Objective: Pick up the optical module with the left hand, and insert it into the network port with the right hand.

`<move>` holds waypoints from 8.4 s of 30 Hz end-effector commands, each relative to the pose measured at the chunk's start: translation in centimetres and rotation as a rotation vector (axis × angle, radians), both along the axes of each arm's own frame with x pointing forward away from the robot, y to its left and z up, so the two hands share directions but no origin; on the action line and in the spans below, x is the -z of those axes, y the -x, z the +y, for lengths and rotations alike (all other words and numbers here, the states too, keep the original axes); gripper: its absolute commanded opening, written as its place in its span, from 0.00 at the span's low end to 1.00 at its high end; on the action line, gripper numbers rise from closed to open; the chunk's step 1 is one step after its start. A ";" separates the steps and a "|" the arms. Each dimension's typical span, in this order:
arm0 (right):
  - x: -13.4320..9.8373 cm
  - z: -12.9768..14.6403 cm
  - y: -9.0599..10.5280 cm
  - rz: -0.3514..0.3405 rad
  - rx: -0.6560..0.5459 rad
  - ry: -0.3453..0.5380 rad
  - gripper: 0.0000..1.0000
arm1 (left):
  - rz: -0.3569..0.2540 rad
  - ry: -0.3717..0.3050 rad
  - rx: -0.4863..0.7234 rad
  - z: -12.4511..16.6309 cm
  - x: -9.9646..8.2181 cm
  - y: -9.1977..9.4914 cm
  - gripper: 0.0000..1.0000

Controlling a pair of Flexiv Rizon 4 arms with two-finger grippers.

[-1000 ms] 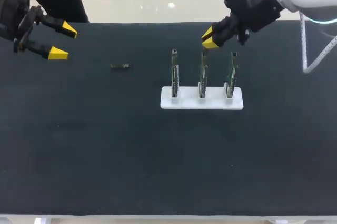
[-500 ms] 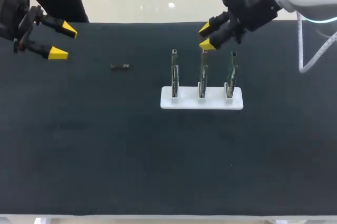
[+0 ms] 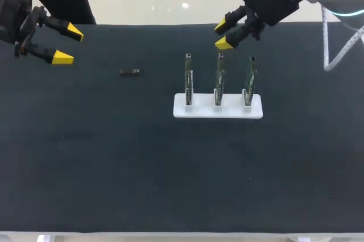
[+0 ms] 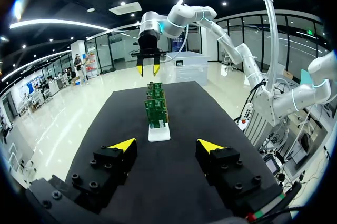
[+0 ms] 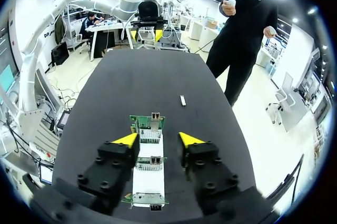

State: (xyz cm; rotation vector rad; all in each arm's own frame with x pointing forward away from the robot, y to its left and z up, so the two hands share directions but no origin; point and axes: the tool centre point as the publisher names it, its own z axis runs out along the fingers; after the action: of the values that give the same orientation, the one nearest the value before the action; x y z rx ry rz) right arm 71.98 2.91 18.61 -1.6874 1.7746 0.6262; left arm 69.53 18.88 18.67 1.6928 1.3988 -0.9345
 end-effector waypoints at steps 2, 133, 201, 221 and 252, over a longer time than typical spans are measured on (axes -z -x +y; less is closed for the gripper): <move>0.6 0.1 -0.4 0.001 -0.008 -0.010 0.00 | 0.000 -0.002 0.002 0.0 0.0 -0.1 1.00; -3.0 -10.2 1.3 0.007 -0.048 0.057 0.00 | 0.000 -0.002 0.002 0.0 0.0 -0.1 1.00; -4.6 -13.7 2.4 -0.051 -0.032 0.008 1.00 | 0.035 -0.077 0.006 2.3 0.3 -0.7 1.00; -4.6 -13.7 2.4 -0.051 -0.032 0.008 1.00 | 0.424 -0.755 -0.193 7.9 4.7 -6.5 1.00; -4.6 -13.7 2.4 -0.051 -0.032 0.008 1.00 | 0.144 -0.753 -0.194 4.1 6.9 -8.2 1.00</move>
State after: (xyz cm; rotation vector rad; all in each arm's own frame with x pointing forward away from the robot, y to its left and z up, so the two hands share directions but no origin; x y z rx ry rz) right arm 69.60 -10.75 23.21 -1.7264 1.7225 0.5847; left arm 78.80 23.92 12.41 2.0069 2.1662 -0.5939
